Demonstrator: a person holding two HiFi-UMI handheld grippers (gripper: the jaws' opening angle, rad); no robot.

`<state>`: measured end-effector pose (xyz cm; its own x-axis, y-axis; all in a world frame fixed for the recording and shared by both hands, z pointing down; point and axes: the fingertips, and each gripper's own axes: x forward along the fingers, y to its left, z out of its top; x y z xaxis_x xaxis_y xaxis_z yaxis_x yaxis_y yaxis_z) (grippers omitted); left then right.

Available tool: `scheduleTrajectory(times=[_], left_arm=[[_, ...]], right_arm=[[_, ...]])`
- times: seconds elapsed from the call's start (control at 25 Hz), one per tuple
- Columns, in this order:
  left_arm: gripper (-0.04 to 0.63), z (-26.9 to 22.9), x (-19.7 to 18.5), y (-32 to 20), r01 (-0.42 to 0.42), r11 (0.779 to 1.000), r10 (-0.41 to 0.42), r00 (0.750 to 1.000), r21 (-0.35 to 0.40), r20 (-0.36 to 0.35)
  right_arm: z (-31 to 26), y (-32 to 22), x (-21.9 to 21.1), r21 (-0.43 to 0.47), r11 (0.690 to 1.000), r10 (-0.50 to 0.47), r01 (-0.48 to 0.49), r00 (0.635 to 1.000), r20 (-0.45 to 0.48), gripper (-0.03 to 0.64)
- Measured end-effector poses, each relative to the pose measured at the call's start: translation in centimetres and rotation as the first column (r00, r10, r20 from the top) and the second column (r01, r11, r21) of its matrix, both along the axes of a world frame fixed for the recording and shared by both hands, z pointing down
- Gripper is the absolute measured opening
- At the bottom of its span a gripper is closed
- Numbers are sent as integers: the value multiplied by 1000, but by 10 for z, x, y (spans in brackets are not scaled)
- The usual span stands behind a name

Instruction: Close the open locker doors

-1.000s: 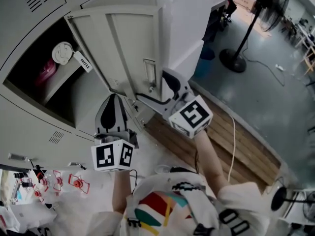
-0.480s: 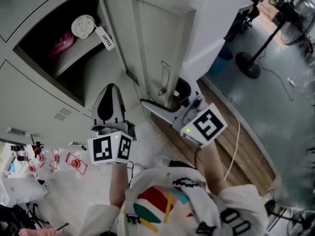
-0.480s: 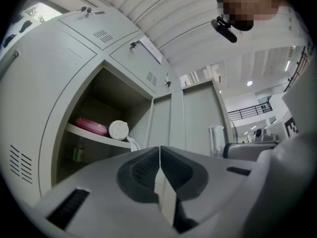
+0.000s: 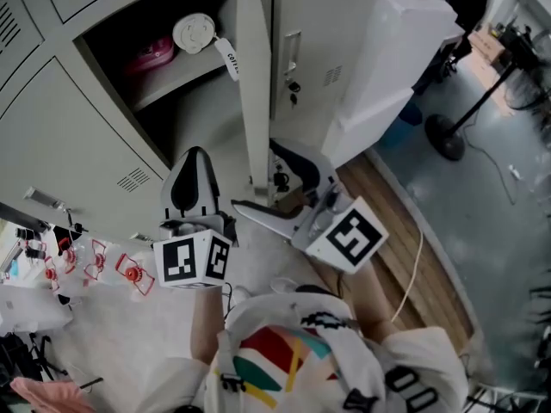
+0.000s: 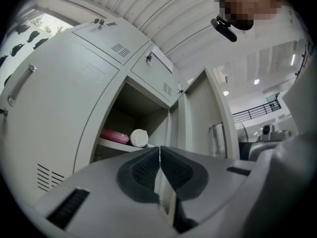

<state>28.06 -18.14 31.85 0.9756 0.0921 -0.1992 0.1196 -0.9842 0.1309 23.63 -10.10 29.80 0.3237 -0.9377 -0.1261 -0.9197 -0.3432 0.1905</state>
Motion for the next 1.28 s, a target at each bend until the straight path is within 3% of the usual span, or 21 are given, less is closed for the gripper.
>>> scheduleTrajectory(times=[0.4,0.72,0.92,1.28], left_arm=[[8,1,-47,-82,160,987,-160,987,4,8],[8,3,-89,-149,303,953,-303,953,19,14],[8,5,-109,-173,357,933,-358,934,43,17],[8,4,-135,-202,445,894,-446,895,50,12]], right_arm=[[0,-73,-5,9,994,-107,107,994,23,353],[9,-123,18,15,992,-127,126,991,34,353],[12,-148,41,5,993,-115,115,993,-28,353],[15,-178,65,27,994,-110,110,994,5,353]])
